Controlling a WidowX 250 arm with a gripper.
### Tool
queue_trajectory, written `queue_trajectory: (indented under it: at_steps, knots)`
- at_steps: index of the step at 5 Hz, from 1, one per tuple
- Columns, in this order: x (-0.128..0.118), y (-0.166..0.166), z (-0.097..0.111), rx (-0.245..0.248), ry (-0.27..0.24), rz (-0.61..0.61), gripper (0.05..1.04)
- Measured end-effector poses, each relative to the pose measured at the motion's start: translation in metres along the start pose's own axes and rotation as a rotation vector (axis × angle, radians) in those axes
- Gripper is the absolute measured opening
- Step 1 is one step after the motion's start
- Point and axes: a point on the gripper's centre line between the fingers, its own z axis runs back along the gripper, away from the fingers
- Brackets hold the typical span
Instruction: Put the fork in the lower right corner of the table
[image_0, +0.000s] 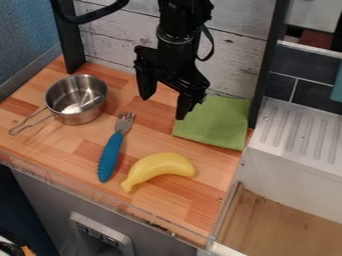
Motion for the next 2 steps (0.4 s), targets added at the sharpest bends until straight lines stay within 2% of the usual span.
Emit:
queue_trajectory:
  at_steps: [1, 2]
  knots:
    - [-0.004, -0.003, -0.008, -0.008, 0.029, -0.004, 1.001]
    - [-0.028, 0.017, -0.021, -0.049, 0.068, 0.067, 1.001]
